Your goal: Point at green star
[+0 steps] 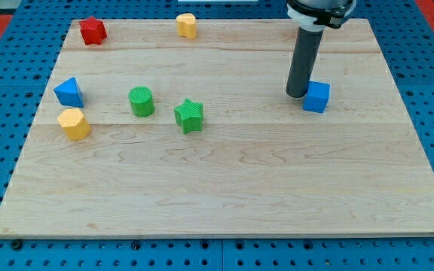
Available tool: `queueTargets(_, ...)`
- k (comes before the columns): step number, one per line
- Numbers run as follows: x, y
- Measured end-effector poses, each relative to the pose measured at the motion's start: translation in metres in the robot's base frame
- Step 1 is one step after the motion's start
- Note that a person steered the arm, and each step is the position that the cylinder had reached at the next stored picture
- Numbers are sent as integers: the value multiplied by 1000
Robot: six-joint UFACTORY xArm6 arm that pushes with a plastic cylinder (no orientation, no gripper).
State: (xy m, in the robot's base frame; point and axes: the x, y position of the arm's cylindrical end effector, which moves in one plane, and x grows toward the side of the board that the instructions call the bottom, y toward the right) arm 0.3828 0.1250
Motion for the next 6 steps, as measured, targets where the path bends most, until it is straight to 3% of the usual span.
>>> queueTargets(6,-14,-15)
